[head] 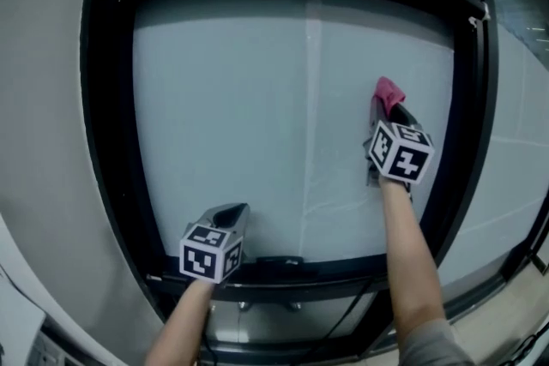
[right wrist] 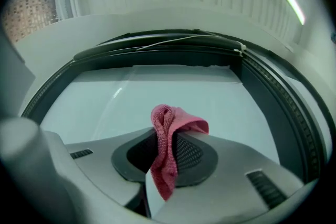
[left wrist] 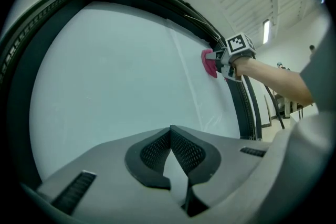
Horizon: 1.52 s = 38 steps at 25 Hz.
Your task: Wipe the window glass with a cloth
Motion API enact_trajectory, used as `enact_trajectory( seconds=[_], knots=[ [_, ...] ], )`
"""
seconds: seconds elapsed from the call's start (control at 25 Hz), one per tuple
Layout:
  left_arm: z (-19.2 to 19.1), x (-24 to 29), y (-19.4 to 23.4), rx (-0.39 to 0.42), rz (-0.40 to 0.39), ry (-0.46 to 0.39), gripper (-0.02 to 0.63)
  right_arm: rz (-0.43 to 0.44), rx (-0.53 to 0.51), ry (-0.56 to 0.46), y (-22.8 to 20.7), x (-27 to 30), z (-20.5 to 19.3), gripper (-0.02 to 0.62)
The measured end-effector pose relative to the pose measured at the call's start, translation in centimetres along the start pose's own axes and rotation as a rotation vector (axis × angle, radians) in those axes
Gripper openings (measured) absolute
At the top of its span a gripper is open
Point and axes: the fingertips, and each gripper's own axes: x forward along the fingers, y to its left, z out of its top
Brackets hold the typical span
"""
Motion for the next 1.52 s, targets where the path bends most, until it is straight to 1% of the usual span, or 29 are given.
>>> enact_trajectory(
  seconds=[0.12,0.24,0.36,0.64,0.84,1.0,1.28,1.52],
  knots=[
    [0.1,-1.2,1.1,-0.004,0.017,-0.01,0.008,0.054,-0.053,-0.021,4.4,1.0,1.8,0.06],
    [0.0,-2.7,2.3,-0.013,0.029,-0.019,0.008,0.11,-0.082,-0.037,8.9,1.7,3.1,0.06],
    [-0.3,-4.3,3.8,-0.022,0.049,-0.026,0.008,0.146,-0.12,-0.045,12.8,2.0,3.9,0.06],
    [-1.2,-7.5,7.4,-0.034,0.115,-0.022,0.008,0.177,-0.186,-0.056,18.7,2.1,3.6,0.058],
    [-1.7,-9.0,8.7,-0.042,0.133,-0.016,0.008,0.267,-0.191,-0.055,23.6,1.6,3.3,0.06],
    [-2.5,-10.3,10.3,-0.055,0.163,-0.007,0.008,0.325,-0.194,-0.052,27.8,1.1,2.6,0.06],
    [-3.9,-13.0,13.3,-0.053,0.23,0.029,0.008,0.505,-0.236,-0.022,37.1,-0.9,0.0,0.06],
    [-3.2,-15.3,15.7,-0.047,0.284,0.045,0.007,0.707,-0.26,0.057,45.5,-3.4,-4.1,0.06]
  ],
)
